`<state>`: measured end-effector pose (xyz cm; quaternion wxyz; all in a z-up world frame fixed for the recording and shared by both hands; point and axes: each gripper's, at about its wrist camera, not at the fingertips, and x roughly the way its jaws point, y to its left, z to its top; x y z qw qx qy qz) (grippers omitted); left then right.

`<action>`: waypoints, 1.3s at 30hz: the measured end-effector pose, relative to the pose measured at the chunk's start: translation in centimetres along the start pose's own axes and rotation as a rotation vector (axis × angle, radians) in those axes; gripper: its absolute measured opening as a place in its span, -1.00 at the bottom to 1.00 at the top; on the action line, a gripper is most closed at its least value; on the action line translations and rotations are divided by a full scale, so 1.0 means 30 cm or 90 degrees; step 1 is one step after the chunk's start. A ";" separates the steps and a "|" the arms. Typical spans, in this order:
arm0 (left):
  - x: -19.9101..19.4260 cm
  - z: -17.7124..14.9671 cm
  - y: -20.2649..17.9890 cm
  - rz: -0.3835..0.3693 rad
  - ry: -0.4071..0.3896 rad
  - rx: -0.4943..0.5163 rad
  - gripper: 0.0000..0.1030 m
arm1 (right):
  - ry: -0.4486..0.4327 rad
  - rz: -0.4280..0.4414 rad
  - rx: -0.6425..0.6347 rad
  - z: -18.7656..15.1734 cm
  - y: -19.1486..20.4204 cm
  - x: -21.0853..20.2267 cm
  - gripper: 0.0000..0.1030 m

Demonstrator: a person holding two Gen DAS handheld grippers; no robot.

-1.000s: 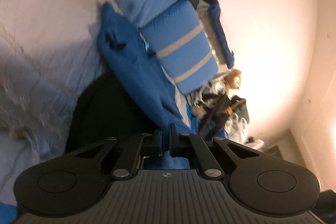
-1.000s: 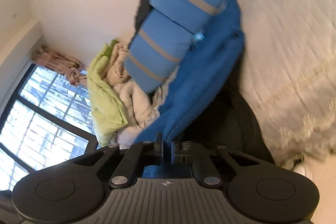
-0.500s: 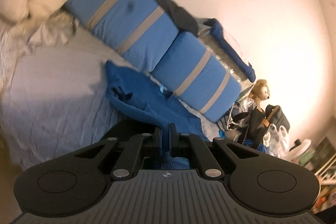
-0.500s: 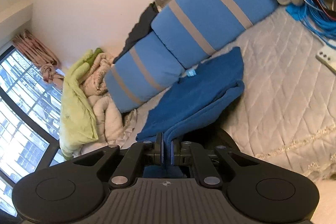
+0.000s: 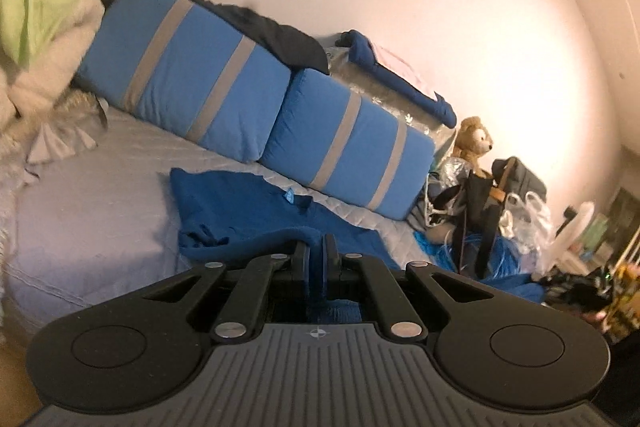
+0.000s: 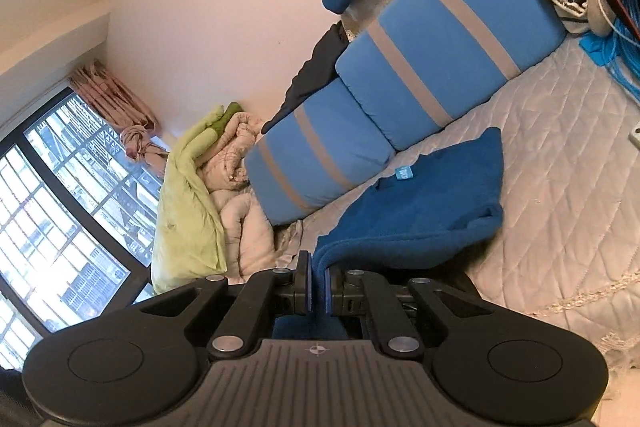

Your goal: Fold clothes

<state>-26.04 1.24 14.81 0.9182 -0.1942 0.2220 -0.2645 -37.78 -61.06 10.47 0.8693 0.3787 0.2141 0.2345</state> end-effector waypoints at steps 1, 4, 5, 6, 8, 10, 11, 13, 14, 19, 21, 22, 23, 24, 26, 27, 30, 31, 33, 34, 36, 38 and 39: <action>0.008 0.006 0.015 -0.003 -0.001 -0.012 -0.89 | 0.001 -0.003 -0.001 0.006 -0.001 0.012 -0.84; 0.034 0.030 0.071 -0.009 -0.001 -0.060 -0.88 | -0.001 -0.015 -0.004 0.037 0.001 0.050 -0.84; 0.047 0.038 0.090 -0.006 0.002 -0.078 -0.88 | -0.002 -0.019 -0.007 0.047 0.002 0.061 -0.84; 0.060 0.044 0.110 -0.005 0.006 -0.095 -0.88 | -0.001 -0.022 -0.010 0.056 0.004 0.072 -0.84; 0.082 0.053 0.152 -0.008 0.016 -0.127 -0.88 | 0.000 -0.028 -0.019 0.073 0.011 0.095 -0.84; 0.110 0.064 0.184 -0.010 0.025 -0.151 -0.88 | 0.002 -0.031 -0.026 0.088 0.016 0.116 -0.84; 0.123 0.071 0.197 -0.010 0.028 -0.156 -0.88 | 0.002 -0.033 -0.029 0.095 0.017 0.128 -0.84; 0.146 0.089 0.215 -0.007 0.033 -0.162 -0.88 | 0.002 -0.039 -0.031 0.111 0.018 0.152 -0.84; 0.157 0.098 0.221 -0.005 0.034 -0.163 -0.88 | 0.002 -0.041 -0.032 0.119 0.019 0.164 -0.84; 0.210 0.167 0.204 0.006 0.022 -0.119 -0.88 | -0.004 -0.047 -0.051 0.180 0.023 0.218 -0.84; 0.233 0.195 0.191 0.005 0.017 -0.101 -0.88 | -0.008 -0.049 -0.061 0.209 0.026 0.240 -0.84; 0.245 0.211 0.185 0.004 0.015 -0.092 -0.88 | -0.010 -0.050 -0.065 0.223 0.027 0.251 -0.84; 0.258 0.226 0.178 0.003 0.012 -0.084 -0.88 | -0.012 -0.051 -0.070 0.237 0.028 0.262 -0.84; 0.271 0.242 0.172 0.002 0.010 -0.076 -0.88 | -0.015 -0.052 -0.074 0.252 0.028 0.273 -0.84; 0.299 0.270 0.166 0.000 0.006 -0.065 -0.88 | -0.021 -0.058 -0.079 0.286 0.018 0.298 -0.84; 0.313 0.284 0.163 -0.001 0.004 -0.060 -0.88 | -0.024 -0.061 -0.079 0.300 0.012 0.310 -0.84; 0.356 0.314 0.163 -0.002 0.003 -0.051 -0.88 | -0.033 -0.071 -0.083 0.340 -0.007 0.348 -0.84; 0.370 0.322 0.164 -0.002 0.003 -0.049 -0.88 | -0.036 -0.075 -0.083 0.354 -0.015 0.361 -0.84; 0.401 0.334 0.168 0.001 0.006 -0.046 -0.88 | -0.040 -0.082 -0.079 0.378 -0.039 0.388 -0.84; 0.417 0.339 0.171 0.004 0.008 -0.044 -0.88 | -0.041 -0.085 -0.079 0.387 -0.050 0.402 -0.84; 0.450 0.349 0.177 0.009 0.012 -0.041 -0.88 | -0.041 -0.093 -0.077 0.406 -0.073 0.432 -0.84; 0.482 0.359 0.183 0.014 0.016 -0.038 -0.88 | -0.042 -0.100 -0.076 0.424 -0.094 0.462 -0.84; 0.498 0.366 0.187 0.017 0.018 -0.039 -0.88 | -0.043 -0.103 -0.076 0.432 -0.104 0.477 -0.84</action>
